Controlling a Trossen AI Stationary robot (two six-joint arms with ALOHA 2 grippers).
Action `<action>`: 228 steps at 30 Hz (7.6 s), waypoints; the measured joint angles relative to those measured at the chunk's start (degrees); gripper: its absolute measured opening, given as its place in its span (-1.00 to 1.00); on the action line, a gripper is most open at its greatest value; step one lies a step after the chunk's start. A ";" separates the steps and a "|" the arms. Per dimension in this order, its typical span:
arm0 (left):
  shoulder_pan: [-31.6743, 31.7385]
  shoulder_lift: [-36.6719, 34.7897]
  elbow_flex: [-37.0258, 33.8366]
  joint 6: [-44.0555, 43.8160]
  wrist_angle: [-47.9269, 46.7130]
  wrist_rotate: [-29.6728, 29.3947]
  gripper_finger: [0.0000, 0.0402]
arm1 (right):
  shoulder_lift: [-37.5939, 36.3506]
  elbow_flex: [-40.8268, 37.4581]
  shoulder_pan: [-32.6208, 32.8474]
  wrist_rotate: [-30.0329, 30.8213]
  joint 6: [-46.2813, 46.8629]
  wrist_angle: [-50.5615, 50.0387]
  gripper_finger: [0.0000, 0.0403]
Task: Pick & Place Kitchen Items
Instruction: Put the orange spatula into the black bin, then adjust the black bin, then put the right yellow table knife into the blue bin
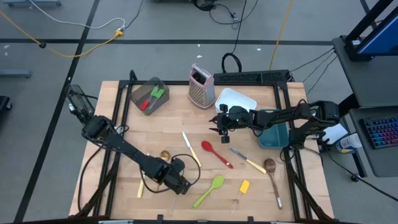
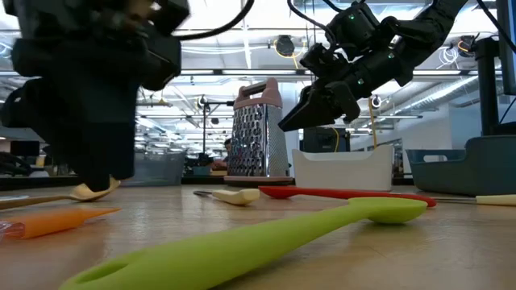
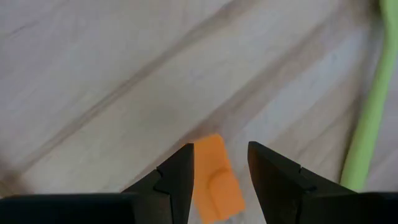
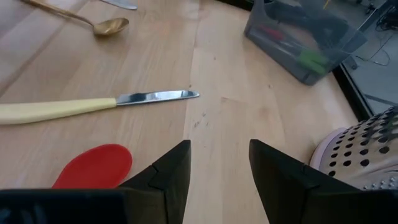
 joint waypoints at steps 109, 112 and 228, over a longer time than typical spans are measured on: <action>27.56 -21.08 -4.28 29.71 -23.07 -18.24 -0.96 | 0.00 0.00 0.01 -0.02 0.42 0.07 -0.23; 30.87 -22.96 -4.28 33.25 -25.69 -20.30 -0.98 | 0.00 0.00 0.00 -0.02 0.44 0.05 -0.23; 55.35 -14.32 -11.10 77.46 21.35 -0.40 -0.57 | 0.00 -5.75 8.15 0.04 15.12 4.35 -0.23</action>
